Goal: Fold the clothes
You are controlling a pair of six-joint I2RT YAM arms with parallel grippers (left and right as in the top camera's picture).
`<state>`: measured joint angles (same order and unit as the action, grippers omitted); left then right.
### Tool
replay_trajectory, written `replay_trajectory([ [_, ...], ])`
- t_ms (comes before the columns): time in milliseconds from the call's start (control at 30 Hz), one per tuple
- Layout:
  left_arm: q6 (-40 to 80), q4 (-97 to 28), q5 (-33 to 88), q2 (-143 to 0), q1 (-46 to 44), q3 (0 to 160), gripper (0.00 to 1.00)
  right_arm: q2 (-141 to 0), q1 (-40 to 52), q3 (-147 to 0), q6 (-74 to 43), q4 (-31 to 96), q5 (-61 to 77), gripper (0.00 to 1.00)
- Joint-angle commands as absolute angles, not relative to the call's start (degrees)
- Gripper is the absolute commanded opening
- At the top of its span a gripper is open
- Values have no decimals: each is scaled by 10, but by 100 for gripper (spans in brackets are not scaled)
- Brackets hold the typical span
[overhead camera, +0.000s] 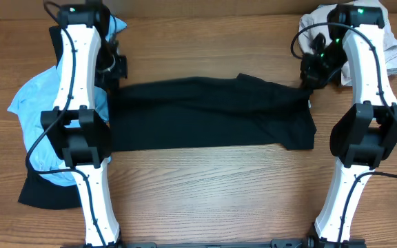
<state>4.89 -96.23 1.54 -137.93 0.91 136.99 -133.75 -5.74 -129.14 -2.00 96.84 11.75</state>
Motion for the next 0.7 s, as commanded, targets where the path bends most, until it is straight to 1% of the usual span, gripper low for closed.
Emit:
replay_trajectory([
  [0, 25, -947, 22, -1382, -2, 1306, 4, -1294, -57, -1249, -30, 960, 89, 4],
  [133, 25, -909, 30, -1382, -6, 1245, 4, -1255, -57, -1181, -65, 928, 48, 4],
  [200, 25, -888, 31, -1382, -10, 1220, 4, -1226, -55, -1125, -88, 898, 23, 4],
  [400, 25, -856, 30, -1382, -17, 1192, 4, -1171, -44, -952, -106, 804, 11, 4],
  [533, 20, -850, 30, -1382, -20, 1191, 4, -1170, -44, -886, -102, 773, 11, 24],
  [600, 19, -848, 30, -1382, -20, 1191, 4, -1170, -44, -882, -98, 771, 11, 31],
  [667, 18, -843, 30, -1382, -20, 1191, 4, -1166, -45, -888, -99, 766, 14, 43],
])
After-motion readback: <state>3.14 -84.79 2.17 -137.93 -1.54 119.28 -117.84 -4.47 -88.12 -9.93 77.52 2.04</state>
